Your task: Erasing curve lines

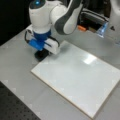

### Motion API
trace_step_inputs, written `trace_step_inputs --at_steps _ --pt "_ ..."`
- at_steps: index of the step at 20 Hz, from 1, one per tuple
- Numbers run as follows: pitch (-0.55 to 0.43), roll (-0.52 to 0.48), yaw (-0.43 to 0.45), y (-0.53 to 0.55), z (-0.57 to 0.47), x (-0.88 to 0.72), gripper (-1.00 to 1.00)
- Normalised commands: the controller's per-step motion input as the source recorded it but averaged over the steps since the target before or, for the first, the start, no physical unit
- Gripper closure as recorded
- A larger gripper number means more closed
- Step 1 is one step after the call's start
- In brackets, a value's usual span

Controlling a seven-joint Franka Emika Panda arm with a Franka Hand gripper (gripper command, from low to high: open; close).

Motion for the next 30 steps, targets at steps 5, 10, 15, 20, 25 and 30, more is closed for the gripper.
trace_step_inputs --at_steps 5,10,15,20,25,30 --pt "-0.049 0.124 -0.053 -0.04 -0.05 -0.06 -1.00" --pt "-0.066 0.104 -0.057 -0.03 -0.07 -0.05 -1.00" --pt "-0.053 0.084 -0.082 0.01 0.00 -0.07 -1.00" --pt "-0.009 0.046 -0.117 0.07 0.15 -0.13 -1.00" --pt "0.041 -0.017 -0.124 0.16 0.23 -0.21 -1.00" --pt "0.073 -0.076 -0.050 0.25 0.20 -0.22 -1.00"
